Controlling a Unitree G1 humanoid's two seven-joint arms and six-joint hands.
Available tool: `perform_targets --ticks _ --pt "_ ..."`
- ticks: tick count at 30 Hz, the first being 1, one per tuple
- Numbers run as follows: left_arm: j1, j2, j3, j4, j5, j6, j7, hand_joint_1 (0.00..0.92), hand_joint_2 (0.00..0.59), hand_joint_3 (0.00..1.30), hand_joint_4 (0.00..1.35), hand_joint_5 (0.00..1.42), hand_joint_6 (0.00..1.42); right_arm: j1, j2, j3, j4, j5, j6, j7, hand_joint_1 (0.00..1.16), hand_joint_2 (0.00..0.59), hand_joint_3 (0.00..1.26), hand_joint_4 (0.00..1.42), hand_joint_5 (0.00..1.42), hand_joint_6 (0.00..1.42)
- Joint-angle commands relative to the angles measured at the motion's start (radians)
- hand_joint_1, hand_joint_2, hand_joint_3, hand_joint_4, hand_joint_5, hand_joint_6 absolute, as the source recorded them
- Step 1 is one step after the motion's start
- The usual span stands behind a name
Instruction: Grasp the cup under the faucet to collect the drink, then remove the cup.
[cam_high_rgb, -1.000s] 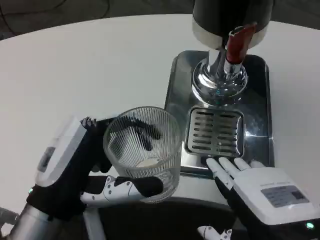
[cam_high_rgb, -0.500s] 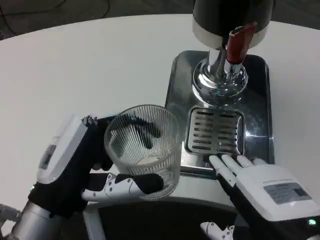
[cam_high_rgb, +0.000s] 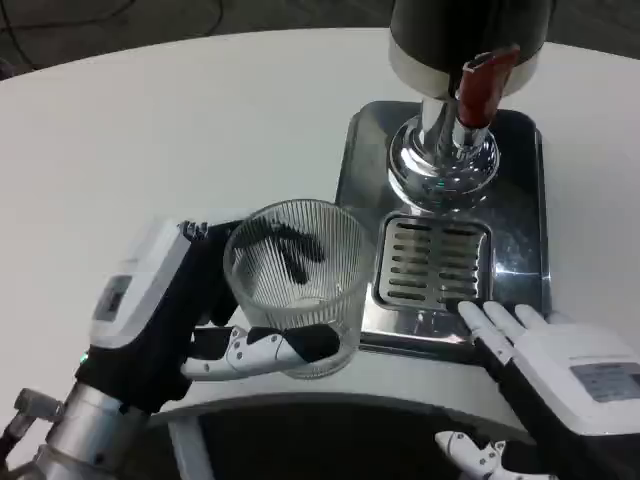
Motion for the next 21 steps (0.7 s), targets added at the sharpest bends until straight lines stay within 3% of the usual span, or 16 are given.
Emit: perform_targets --ticks 1,9,15,21 --pt "-0.072 -0.009 -0.024 0.056 0.033 0.006 0.051 0.463 0.101 1.03 1.13 1.36 1.42 0.024 -0.005 -0.032 -0.022 0.025 0.001 -0.006 0.18 0.383 0.00 0.00 0.00 0.00" --pt "-0.225 -0.023 -0.086 0.208 0.112 0.037 0.136 0.463 0.101 1.03 1.13 1.36 1.42 0.057 -0.017 -0.119 -0.041 0.081 -0.006 -0.045 0.18 0.389 0.00 0.00 0.00 0.00" --pt "-0.300 -0.024 -0.133 0.327 0.151 0.043 0.203 0.463 0.101 1.03 1.13 1.36 1.42 0.066 -0.009 -0.159 -0.058 0.116 -0.005 -0.098 0.19 0.396 0.00 0.00 0.00 0.00" --pt "-0.368 -0.033 -0.174 0.434 0.178 0.046 0.263 0.463 0.101 1.03 1.13 1.36 1.42 0.082 -0.013 -0.178 -0.075 0.149 -0.008 -0.104 0.19 0.399 0.00 0.00 0.00 0.00"
